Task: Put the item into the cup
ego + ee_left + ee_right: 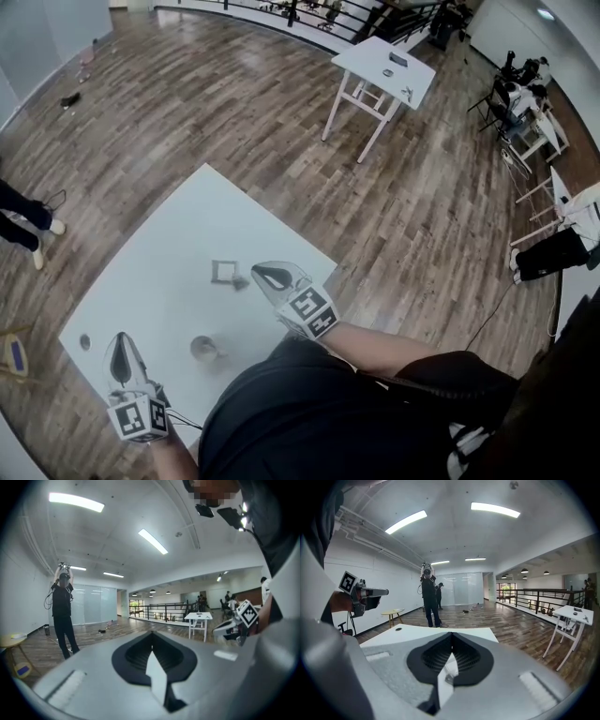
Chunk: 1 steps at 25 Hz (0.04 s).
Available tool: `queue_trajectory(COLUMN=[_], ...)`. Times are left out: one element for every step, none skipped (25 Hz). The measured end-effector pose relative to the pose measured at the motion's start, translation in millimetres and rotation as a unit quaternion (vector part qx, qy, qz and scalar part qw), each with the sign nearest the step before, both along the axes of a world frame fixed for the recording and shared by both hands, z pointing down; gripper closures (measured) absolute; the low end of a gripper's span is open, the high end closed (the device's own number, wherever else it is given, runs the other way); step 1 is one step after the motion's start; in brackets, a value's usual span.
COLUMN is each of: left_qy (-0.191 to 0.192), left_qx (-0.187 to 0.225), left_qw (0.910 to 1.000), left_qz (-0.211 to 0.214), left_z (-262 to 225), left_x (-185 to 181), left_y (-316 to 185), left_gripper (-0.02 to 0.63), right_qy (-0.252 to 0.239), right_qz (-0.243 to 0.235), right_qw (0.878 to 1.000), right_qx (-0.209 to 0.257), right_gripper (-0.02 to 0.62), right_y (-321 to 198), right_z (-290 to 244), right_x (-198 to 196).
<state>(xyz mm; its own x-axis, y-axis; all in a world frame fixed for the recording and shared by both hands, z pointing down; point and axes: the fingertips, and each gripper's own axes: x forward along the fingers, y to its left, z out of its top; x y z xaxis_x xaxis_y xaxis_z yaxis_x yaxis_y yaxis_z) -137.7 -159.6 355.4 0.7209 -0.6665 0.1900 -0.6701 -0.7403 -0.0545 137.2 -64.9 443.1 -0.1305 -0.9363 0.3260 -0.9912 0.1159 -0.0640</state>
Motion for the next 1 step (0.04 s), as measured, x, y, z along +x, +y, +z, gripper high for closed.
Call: queue_trajectory(left_qy=[-0.002], left_qx=[-0.002], left_qw=[1.0], left_qz=[-0.001], left_z=[2.7], left_x=[-2.4], left_y=[2.9], left_gripper=[0.606], right_qy=[-0.002], right_qz=[0.0], right_qw=[1.0], right_qx=[-0.003], right_gripper=[0.594], right_y=[2.3], right_z=[2.1], right_x=[-1.6])
